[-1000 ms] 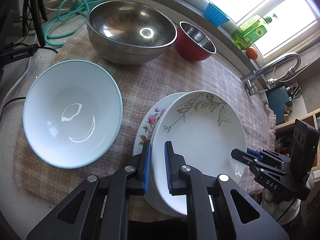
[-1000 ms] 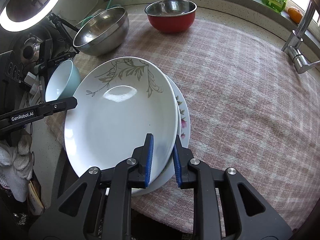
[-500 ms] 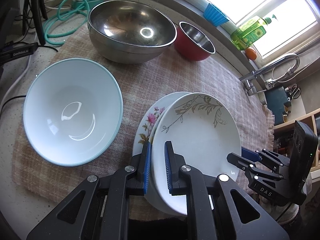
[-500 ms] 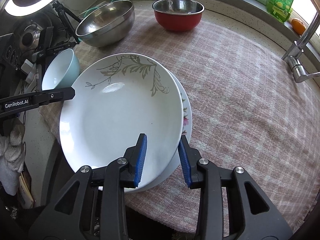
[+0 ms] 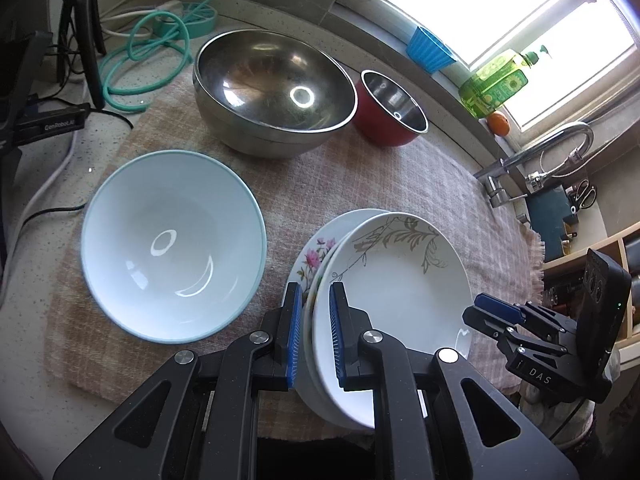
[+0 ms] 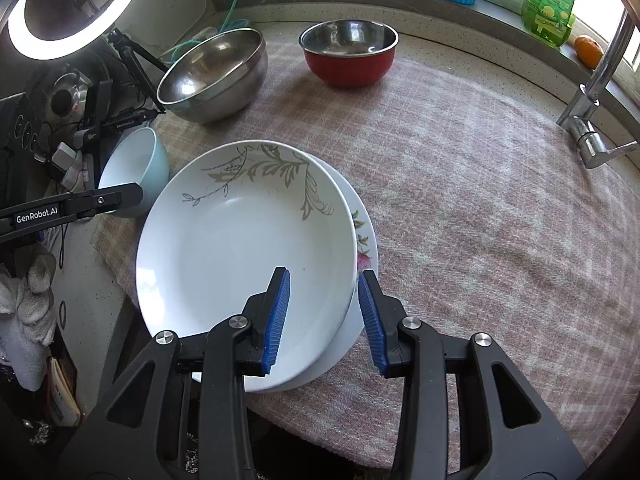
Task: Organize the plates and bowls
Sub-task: 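Open the right gripper and withdraw it from the plate stack, then move the right gripper to the large steel bowl rim and close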
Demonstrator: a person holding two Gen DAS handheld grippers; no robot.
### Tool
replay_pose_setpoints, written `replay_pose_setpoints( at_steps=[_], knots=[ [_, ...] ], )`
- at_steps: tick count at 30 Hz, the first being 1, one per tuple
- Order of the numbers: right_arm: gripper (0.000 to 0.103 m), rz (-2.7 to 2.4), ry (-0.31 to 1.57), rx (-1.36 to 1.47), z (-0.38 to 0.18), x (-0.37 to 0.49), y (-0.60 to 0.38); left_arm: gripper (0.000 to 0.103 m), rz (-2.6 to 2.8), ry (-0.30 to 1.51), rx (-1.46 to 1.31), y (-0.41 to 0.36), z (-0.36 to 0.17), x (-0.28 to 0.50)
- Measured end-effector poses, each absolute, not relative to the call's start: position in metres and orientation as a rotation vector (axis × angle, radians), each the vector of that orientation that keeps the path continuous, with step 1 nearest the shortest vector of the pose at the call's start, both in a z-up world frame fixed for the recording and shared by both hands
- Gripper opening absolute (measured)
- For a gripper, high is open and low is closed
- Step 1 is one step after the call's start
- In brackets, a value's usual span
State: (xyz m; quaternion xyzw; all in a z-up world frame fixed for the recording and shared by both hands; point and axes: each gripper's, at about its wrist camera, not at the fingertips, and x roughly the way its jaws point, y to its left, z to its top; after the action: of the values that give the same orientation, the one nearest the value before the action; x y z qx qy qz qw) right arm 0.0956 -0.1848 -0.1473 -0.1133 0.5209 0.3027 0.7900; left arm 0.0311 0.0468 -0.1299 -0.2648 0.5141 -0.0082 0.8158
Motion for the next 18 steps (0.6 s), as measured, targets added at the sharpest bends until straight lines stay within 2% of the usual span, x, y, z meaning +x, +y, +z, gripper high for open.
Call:
replay_pose_setpoints(
  at_steps=[3, 4, 6, 9, 10, 12, 18],
  knots=[
    [0.046, 0.653, 1.1, -0.192, -0.136, 0.102, -0.189, 0.013, -0.011, 1.079, -0.574, 0.056, -0.123, 0.03],
    [0.053, 0.657, 1.095, -0.169, -0.132, 0.104, -0.191, 0.017, -0.006, 1.073, -0.57, 0.058, -0.121, 0.03],
    [0.054, 0.67, 1.087, -0.132, -0.125, 0.11, -0.193, 0.029, 0.01, 1.054, -0.564, 0.064, -0.116, 0.031],
    [0.055, 0.671, 1.064, -0.098, -0.115, 0.117, -0.194, 0.034, 0.03, 1.035, -0.571, 0.074, -0.11, 0.033],
    [0.059, 0.669, 1.058, -0.085, -0.112, 0.119, -0.194, 0.038, 0.037, 1.03, -0.573, 0.079, -0.109, 0.034],
    [0.063, 0.676, 1.05, -0.052, -0.106, 0.124, -0.194, 0.039, 0.052, 1.017, -0.579, 0.088, -0.106, 0.037],
    [0.064, 0.7, 1.033, 0.003, -0.094, 0.136, -0.186, 0.039, 0.077, 0.999, -0.588, 0.111, -0.102, 0.05]
  ],
)
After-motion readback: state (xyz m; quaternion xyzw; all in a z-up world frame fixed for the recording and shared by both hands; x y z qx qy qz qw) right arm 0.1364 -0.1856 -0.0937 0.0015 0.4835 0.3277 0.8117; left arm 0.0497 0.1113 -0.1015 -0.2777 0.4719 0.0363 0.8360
